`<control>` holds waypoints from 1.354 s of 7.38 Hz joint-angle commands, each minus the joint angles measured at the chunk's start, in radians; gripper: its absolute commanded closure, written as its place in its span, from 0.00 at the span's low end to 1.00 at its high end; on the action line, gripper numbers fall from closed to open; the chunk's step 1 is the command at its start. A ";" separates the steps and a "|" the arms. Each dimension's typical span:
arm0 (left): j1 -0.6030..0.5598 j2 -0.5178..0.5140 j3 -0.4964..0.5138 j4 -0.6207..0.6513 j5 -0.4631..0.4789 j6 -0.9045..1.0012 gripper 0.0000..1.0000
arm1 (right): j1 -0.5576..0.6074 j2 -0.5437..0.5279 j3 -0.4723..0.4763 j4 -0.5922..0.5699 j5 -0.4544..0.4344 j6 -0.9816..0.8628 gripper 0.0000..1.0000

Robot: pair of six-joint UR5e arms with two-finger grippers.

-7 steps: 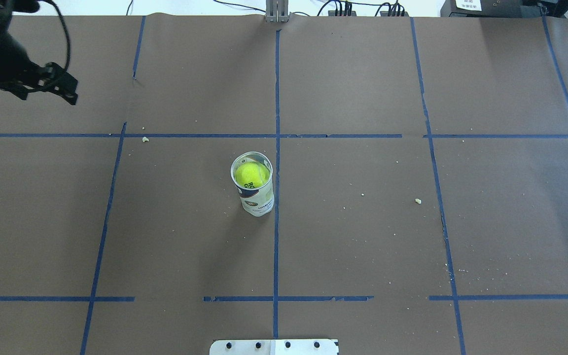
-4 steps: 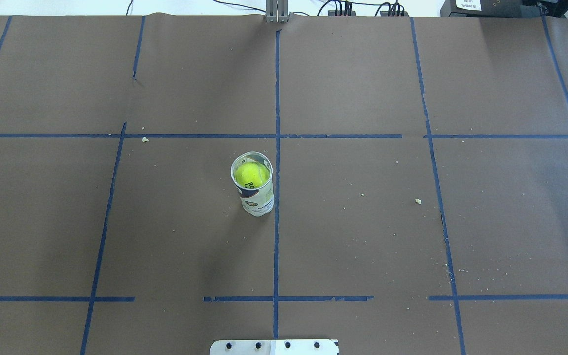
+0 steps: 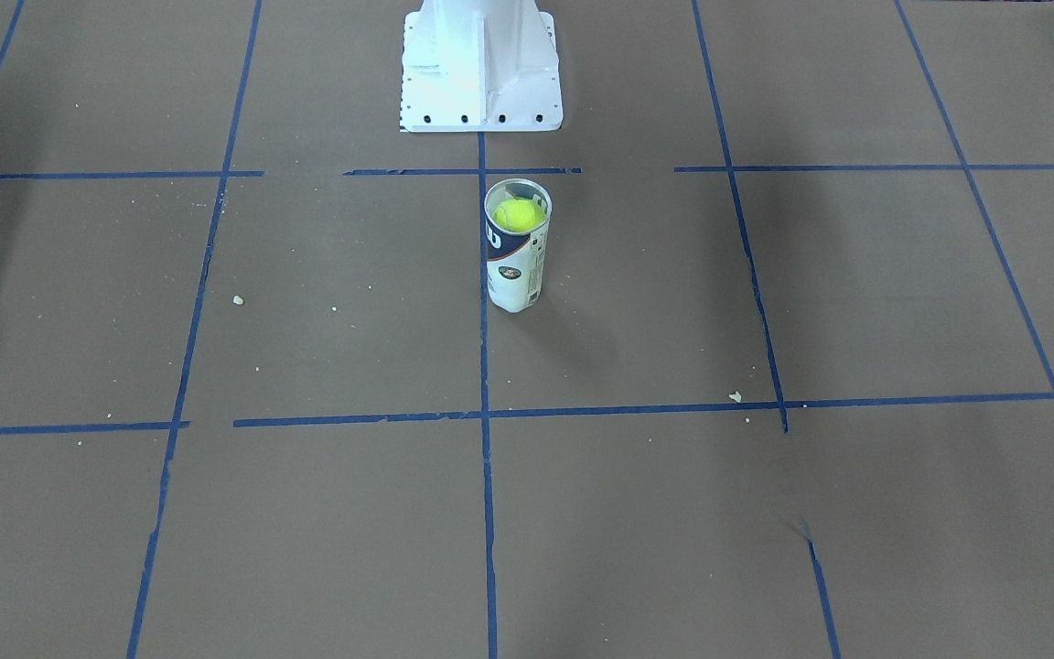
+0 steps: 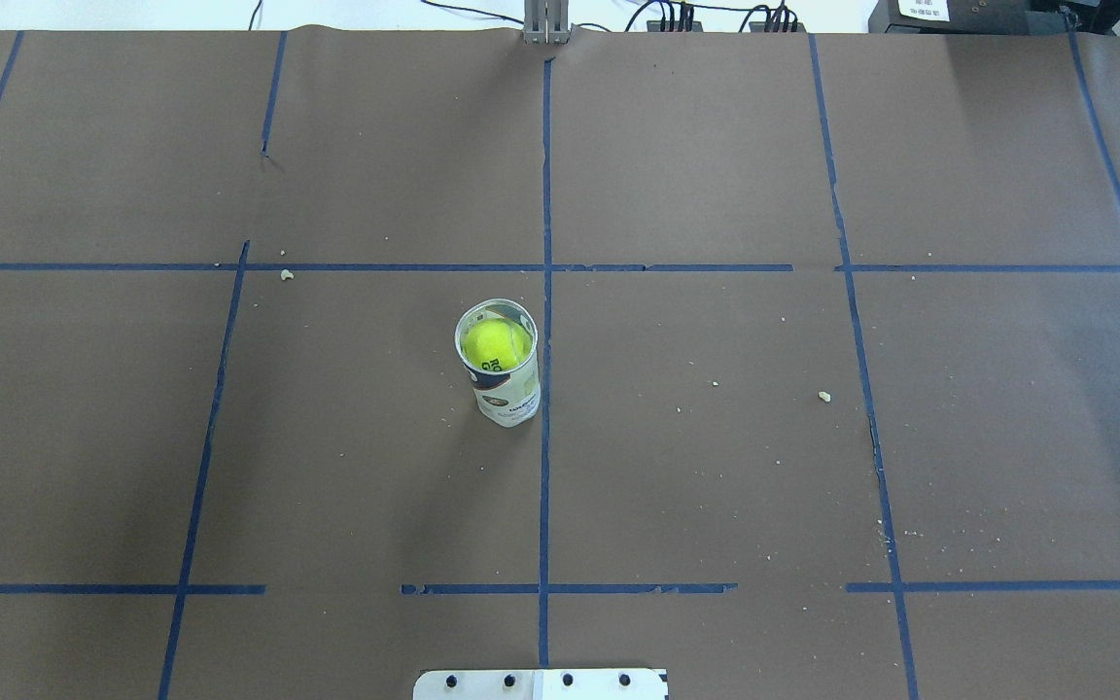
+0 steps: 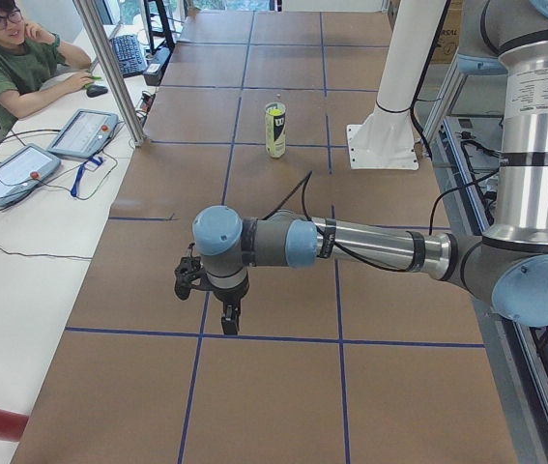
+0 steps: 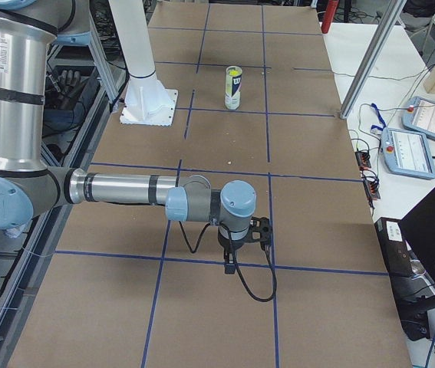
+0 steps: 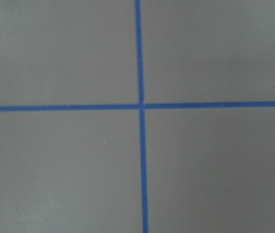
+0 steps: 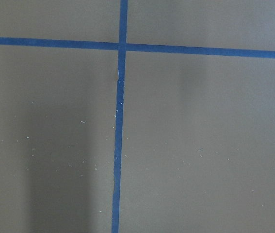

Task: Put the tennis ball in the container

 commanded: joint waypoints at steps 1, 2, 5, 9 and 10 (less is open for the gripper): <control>-0.013 0.068 -0.018 -0.019 -0.003 0.001 0.00 | 0.000 0.000 0.000 0.000 0.000 0.000 0.00; -0.011 0.063 -0.025 -0.017 0.005 -0.009 0.00 | 0.000 0.000 0.000 0.000 0.000 0.000 0.00; -0.010 0.047 -0.016 -0.052 0.002 -0.008 0.00 | 0.000 0.000 0.000 0.000 0.000 0.000 0.00; -0.008 0.054 -0.018 -0.045 0.006 0.000 0.00 | 0.000 0.000 0.000 0.000 0.000 0.000 0.00; -0.008 0.056 -0.028 -0.044 0.006 0.000 0.00 | 0.000 0.000 0.000 0.000 0.000 0.000 0.00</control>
